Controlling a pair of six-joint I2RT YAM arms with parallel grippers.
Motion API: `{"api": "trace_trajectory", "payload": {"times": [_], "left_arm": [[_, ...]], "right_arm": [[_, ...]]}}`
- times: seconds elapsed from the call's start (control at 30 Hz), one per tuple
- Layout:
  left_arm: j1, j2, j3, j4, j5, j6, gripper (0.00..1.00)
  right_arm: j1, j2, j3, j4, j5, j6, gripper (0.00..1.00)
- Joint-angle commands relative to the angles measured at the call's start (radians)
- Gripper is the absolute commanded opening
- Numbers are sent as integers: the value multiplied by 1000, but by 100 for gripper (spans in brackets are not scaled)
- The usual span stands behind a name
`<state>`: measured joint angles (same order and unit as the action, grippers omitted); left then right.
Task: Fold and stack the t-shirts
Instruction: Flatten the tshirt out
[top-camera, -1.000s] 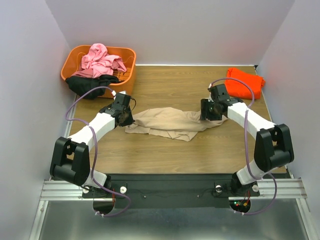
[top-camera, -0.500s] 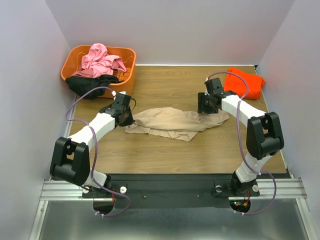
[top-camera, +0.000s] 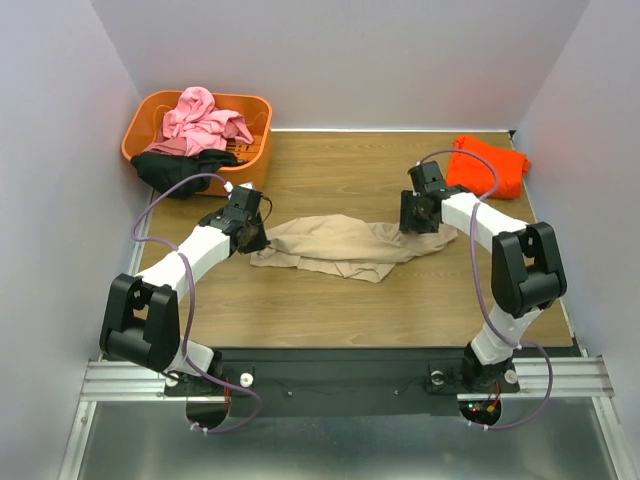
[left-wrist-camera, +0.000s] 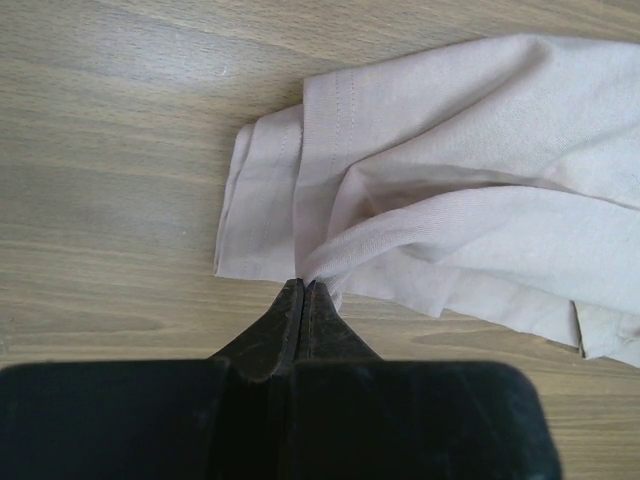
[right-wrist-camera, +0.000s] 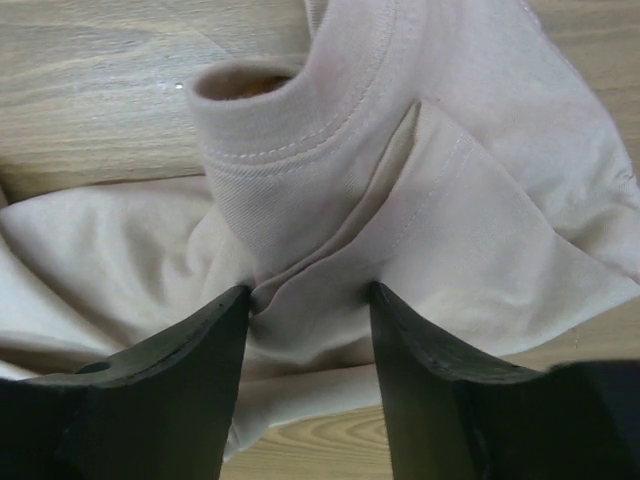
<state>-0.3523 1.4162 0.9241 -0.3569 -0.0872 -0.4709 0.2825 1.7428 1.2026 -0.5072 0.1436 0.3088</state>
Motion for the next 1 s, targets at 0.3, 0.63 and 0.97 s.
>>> {"api": "trace_trajectory", "payload": {"times": [0.3,0.63,0.97], "left_arm": [[-5,6,42,-25,-31,34,0],[-5,4,28,-22,-36,32,0],[-5,-11,7,-14,-32,28,0]], "right_arm": [[-5,1,66,-25,143,49,20],[-43,-54,74,-57,198,46,36],[-55,-8,64,-54,87,58,8]]}}
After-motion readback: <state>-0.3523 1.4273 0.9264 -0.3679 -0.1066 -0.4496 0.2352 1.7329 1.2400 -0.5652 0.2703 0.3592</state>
